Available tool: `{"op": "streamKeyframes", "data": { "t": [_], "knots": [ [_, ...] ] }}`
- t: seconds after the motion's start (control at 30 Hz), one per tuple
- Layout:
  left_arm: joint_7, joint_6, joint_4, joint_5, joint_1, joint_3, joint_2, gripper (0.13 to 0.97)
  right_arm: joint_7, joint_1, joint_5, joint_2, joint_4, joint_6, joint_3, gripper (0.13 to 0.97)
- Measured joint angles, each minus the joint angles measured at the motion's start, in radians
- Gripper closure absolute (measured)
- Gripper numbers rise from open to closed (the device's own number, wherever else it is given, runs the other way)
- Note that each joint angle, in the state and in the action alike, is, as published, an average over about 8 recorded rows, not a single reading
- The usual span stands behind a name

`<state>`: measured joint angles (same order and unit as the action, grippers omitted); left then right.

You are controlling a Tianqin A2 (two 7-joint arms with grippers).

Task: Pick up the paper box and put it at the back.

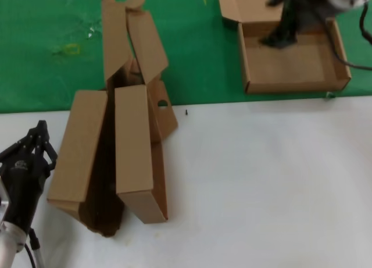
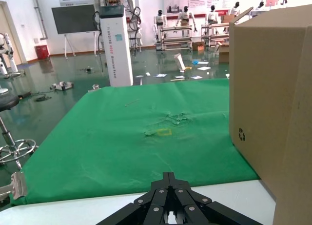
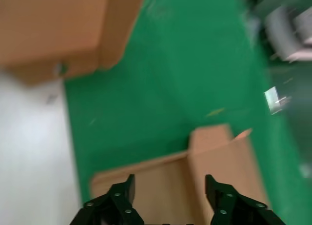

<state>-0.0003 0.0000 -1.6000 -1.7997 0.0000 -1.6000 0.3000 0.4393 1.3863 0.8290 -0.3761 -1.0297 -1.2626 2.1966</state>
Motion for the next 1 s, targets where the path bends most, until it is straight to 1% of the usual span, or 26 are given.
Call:
{"op": "streamKeyframes", "data": {
  "t": [0.07,0.2,0.4,0.47,0.5,0.6,0.77,0.9,1.0],
  "knots": [
    [0.0,0.0,0.0,0.0,0.0,0.0,0.0,0.954,0.021,-0.016,0.041,-0.025,-0.065,0.014,-0.047,0.603],
    [0.0,0.0,0.0,0.0,0.0,0.0,0.0,0.954,0.051,-0.082,0.157,-0.073,-0.185,0.074,-0.163,0.603],
    [0.0,0.0,0.0,0.0,0.0,0.0,0.0,0.952,0.044,-0.245,0.362,-0.14,-0.32,0.21,-0.344,0.434],
    [0.0,0.0,0.0,0.0,0.0,0.0,0.0,0.95,0.035,-0.288,0.407,-0.153,-0.345,0.244,-0.382,0.377],
    [0.0,0.0,0.0,0.0,0.0,0.0,0.0,0.95,0.031,-0.305,0.423,-0.157,-0.353,0.258,-0.395,0.377],
    [0.0,0.0,0.0,0.0,0.0,0.0,0.0,0.948,0.019,-0.337,0.447,-0.157,-0.364,0.286,-0.41,0.32],
    [0.0,0.0,0.0,0.0,0.0,0.0,0.0,0.908,-0.002,-0.38,0.461,-0.142,-0.368,0.328,-0.41,0.224],
    [0.0,0.0,0.0,0.0,0.0,0.0,0.0,0.883,-0.024,-0.432,0.487,-0.13,-0.379,0.376,-0.419,0.224],
    [0.0,0.0,0.0,0.0,0.0,0.0,0.0,0.883,-0.043,-0.475,0.509,-0.121,-0.387,0.416,-0.427,0.194]
  ]
}}
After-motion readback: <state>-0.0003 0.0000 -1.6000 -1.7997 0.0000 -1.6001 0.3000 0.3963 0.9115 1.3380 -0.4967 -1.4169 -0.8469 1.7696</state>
